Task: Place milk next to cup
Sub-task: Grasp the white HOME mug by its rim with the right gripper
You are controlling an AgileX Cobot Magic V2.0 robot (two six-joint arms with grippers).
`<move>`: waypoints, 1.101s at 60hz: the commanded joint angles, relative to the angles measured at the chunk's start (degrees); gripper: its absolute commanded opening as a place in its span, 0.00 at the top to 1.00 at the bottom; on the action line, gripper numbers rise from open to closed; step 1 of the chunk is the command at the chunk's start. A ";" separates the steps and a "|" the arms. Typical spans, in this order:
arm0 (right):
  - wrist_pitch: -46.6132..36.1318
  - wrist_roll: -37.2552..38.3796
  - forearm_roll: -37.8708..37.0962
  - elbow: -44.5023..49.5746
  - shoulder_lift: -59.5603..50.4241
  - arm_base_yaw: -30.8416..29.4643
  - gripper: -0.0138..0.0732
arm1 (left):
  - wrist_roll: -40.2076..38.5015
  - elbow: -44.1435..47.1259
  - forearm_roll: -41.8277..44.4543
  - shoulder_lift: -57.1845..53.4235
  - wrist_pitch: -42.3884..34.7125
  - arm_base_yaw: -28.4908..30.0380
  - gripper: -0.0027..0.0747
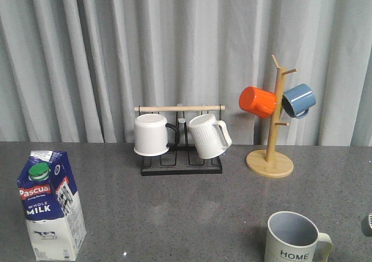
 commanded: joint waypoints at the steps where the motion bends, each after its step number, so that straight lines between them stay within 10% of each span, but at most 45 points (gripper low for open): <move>1: -4.28 -4.11 4.69 -1.96 0.28 -0.45 0.36 | 0.17 -1.80 0.32 1.02 -3.52 -0.27 0.37; 46: -6.32 -20.01 18.43 -14.74 18.43 -0.45 0.37 | 0.17 -1.80 0.32 1.02 -3.05 -0.27 0.37; 66: -6.72 -29.10 19.82 -20.49 27.99 4.97 0.86 | 0.11 -1.80 0.32 1.02 -2.93 -0.27 0.37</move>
